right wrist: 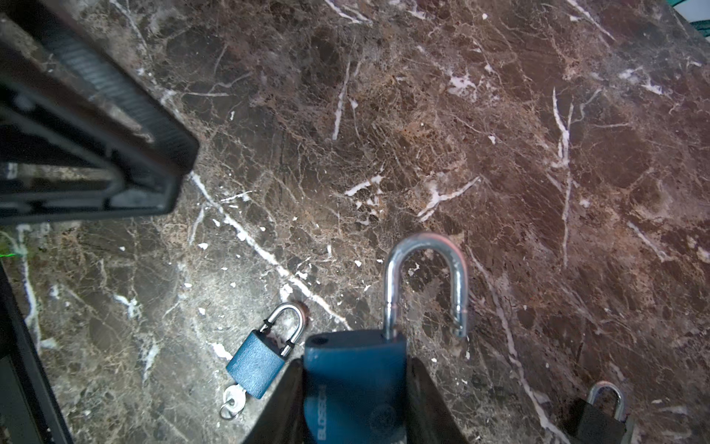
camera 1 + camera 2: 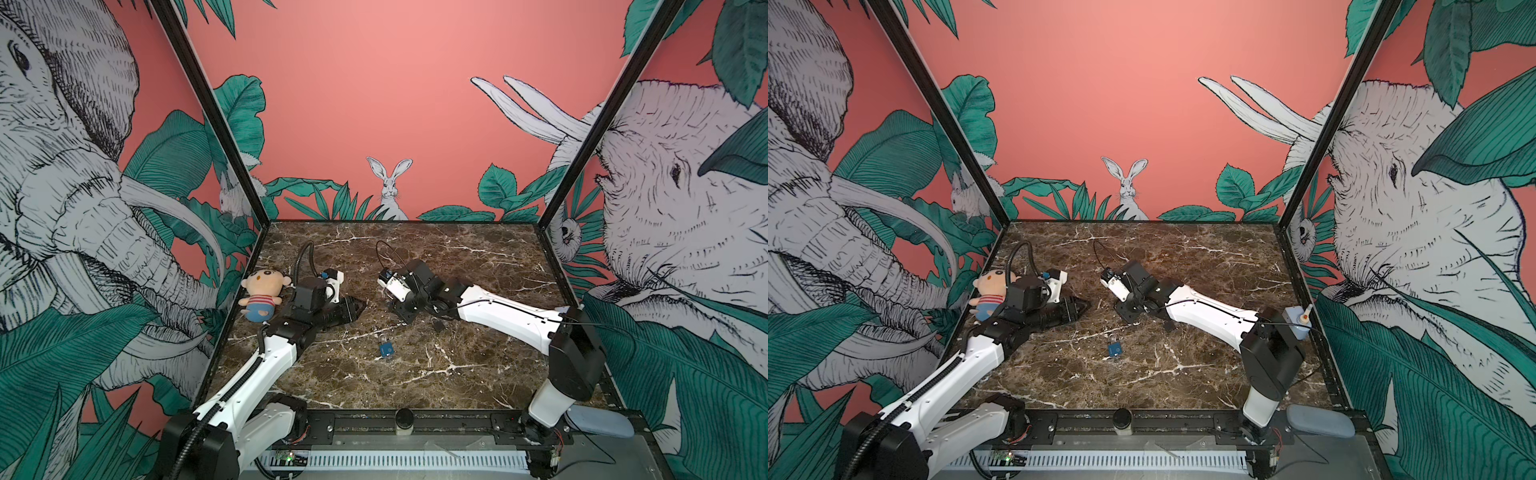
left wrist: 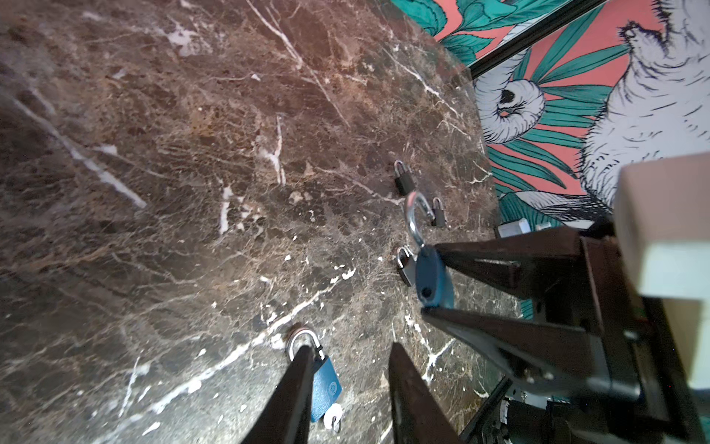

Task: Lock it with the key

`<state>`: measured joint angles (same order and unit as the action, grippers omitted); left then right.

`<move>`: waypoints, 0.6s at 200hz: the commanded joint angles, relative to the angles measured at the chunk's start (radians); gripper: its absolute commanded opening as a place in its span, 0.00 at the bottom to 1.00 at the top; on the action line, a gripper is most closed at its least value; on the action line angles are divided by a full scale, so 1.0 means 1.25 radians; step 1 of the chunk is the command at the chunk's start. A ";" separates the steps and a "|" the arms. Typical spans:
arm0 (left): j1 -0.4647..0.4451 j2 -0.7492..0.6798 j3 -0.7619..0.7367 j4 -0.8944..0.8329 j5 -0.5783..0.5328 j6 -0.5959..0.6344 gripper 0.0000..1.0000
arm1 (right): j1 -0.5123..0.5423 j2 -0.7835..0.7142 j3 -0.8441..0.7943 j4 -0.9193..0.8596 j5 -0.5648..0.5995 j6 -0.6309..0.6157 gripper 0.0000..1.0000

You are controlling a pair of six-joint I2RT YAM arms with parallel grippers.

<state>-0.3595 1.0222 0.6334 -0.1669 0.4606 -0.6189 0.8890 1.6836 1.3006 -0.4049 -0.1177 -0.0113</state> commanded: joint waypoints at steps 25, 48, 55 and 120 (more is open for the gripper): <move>-0.064 0.051 0.061 0.061 0.011 0.017 0.36 | 0.026 -0.046 -0.018 -0.004 -0.008 0.005 0.10; -0.078 0.084 0.077 0.081 0.007 0.018 0.36 | 0.034 -0.052 -0.020 -0.005 -0.004 0.007 0.09; -0.079 0.094 0.081 0.086 0.007 0.018 0.36 | 0.035 -0.054 -0.021 -0.004 -0.003 0.007 0.09; -0.088 0.147 0.097 0.108 0.009 0.024 0.36 | 0.040 -0.059 -0.016 0.007 -0.003 0.007 0.09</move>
<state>-0.4641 1.2037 0.7216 -0.0662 0.4706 -0.6048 0.9306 1.6444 1.2724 -0.4309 -0.1196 -0.0067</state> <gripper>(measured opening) 0.361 0.344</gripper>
